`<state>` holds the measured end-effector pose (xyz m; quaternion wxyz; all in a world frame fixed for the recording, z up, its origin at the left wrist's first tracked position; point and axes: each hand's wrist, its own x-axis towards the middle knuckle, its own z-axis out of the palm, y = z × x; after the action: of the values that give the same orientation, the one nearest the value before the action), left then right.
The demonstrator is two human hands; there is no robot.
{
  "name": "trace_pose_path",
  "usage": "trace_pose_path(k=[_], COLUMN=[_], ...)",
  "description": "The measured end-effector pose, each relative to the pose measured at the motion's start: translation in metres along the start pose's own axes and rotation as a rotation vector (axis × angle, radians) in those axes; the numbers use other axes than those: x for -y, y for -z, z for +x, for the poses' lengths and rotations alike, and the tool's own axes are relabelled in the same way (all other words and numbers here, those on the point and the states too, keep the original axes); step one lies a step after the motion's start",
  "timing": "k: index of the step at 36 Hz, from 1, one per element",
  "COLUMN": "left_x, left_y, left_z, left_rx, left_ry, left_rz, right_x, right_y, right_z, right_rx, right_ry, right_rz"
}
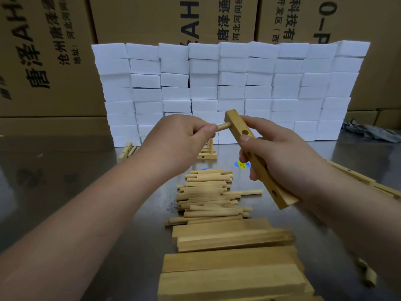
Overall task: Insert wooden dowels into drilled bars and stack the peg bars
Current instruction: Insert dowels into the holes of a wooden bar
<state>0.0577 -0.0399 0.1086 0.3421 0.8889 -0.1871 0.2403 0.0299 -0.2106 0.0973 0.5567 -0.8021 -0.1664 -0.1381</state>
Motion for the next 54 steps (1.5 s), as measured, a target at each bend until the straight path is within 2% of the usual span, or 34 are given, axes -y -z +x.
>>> trace_pose_path(k=[4,6,8,9,10,11,13,15,17,19,21,36,45,49,54], left_x=[-0.005,-0.005,-0.005,-0.004,-0.003,0.0,0.004,0.01,0.018,0.025,0.028,0.034,0.031,0.025,0.01], left_y=[0.0,0.001,0.006,0.007,0.008,0.006,0.001,-0.009,-0.022,-0.033,-0.038,-0.049,-0.053,-0.042,-0.014], left_z=[0.002,0.003,0.001,0.0,0.001,0.003,0.004,0.003,-0.001,-0.006,-0.008,-0.011,-0.014,-0.008,0.001], left_rx=[-0.046,-0.159,-0.36,-0.417,-0.407,-0.339,-0.045,0.311,0.574,0.694,0.732,0.738,0.655,0.551,0.315], left_ry=[-0.053,-0.094,-0.187,-0.218,-0.214,-0.169,-0.058,-0.062,-0.069,-0.032,-0.025,-0.044,-0.108,-0.084,-0.051], left_rz=[0.252,0.355,0.279,0.236,0.201,0.173,0.174,0.334,0.482,0.546,0.551,0.503,0.482,0.415,0.052], right_x=[-0.006,-0.011,-0.014,-0.016,-0.017,-0.019,-0.021,-0.023,-0.025,-0.026,-0.027,-0.026,-0.024,-0.021,-0.019], right_y=[-0.007,-0.006,-0.001,0.003,0.006,0.009,0.013,0.013,0.012,0.009,0.007,0.006,0.006,0.007,0.008], right_z=[0.002,0.006,0.012,0.015,0.017,0.02,0.023,0.024,0.025,0.024,0.024,0.023,0.021,0.021,0.021], right_rx=[-0.04,-0.094,-0.159,-0.193,-0.225,-0.256,-0.298,-0.318,-0.316,-0.296,-0.282,-0.266,-0.27,-0.29,-0.31], right_ry=[-0.126,-0.198,-0.269,-0.307,-0.344,-0.376,-0.423,-0.45,-0.465,-0.473,-0.482,-0.503,-0.498,-0.486,-0.457], right_rz=[0.125,0.206,0.295,0.345,0.393,0.432,0.501,0.566,0.589,0.59,0.588,0.564,0.532,0.528,0.49])
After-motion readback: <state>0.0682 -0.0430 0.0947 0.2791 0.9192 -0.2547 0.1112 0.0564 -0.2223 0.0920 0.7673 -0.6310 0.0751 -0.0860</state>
